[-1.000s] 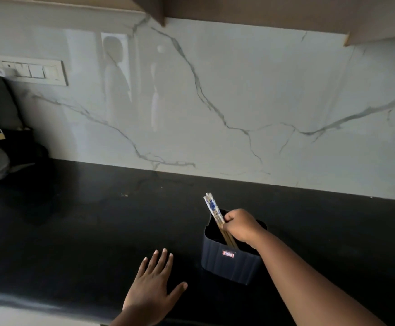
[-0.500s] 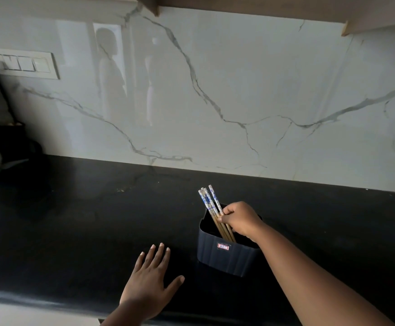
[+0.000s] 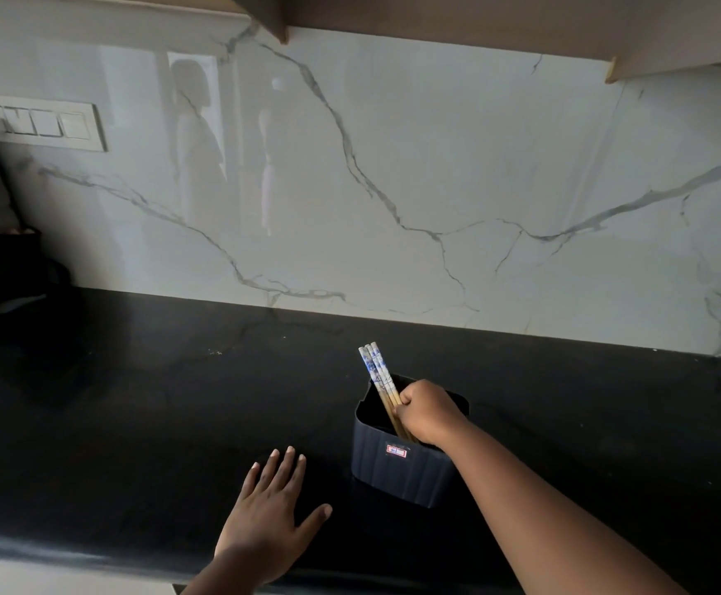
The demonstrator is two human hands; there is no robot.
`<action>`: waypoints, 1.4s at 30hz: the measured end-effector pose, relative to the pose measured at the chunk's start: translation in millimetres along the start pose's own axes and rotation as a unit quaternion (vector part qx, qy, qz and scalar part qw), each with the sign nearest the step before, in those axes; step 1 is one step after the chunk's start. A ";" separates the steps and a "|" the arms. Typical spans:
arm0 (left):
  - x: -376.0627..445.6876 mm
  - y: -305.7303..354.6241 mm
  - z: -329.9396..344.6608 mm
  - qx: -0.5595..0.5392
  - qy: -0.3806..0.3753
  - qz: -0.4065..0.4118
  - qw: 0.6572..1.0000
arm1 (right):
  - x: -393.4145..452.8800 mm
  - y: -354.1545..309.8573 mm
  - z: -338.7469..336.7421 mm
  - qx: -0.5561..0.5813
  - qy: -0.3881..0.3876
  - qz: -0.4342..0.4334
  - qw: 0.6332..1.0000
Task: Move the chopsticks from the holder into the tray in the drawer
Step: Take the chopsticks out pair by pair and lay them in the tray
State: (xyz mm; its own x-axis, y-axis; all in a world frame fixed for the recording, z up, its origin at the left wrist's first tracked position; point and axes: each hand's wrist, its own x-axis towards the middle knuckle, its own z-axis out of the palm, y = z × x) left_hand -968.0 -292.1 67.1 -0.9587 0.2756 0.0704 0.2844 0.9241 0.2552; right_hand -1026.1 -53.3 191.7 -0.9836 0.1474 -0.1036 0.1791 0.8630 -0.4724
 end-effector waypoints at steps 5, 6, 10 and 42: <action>-0.3 -0.6 -0.2 -0.005 0.007 -0.001 1.000 | -3.1 1.4 -2.3 0.013 0.011 -0.012 1.000; -0.4 -0.6 0.1 -0.004 0.008 -0.001 1.000 | -3.8 2.3 -4.0 0.020 0.023 -0.017 0.999; -0.8 0.1 0.7 0.003 -0.001 -0.002 1.000 | -13.4 0.6 -27.8 0.115 0.069 -0.052 0.990; -6.5 105.7 -197.9 0.085 0.279 0.605 0.741 | -142.1 -40.5 -115.8 0.532 -0.126 0.049 0.836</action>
State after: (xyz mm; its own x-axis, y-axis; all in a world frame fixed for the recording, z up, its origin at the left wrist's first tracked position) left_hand -932.8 -248.7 284.4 0.1600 0.8206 0.5487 0.8884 0.1226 -0.4423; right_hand -895.9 -53.3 326.9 -0.9520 -0.0310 -0.3046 0.3062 -0.0852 -0.9482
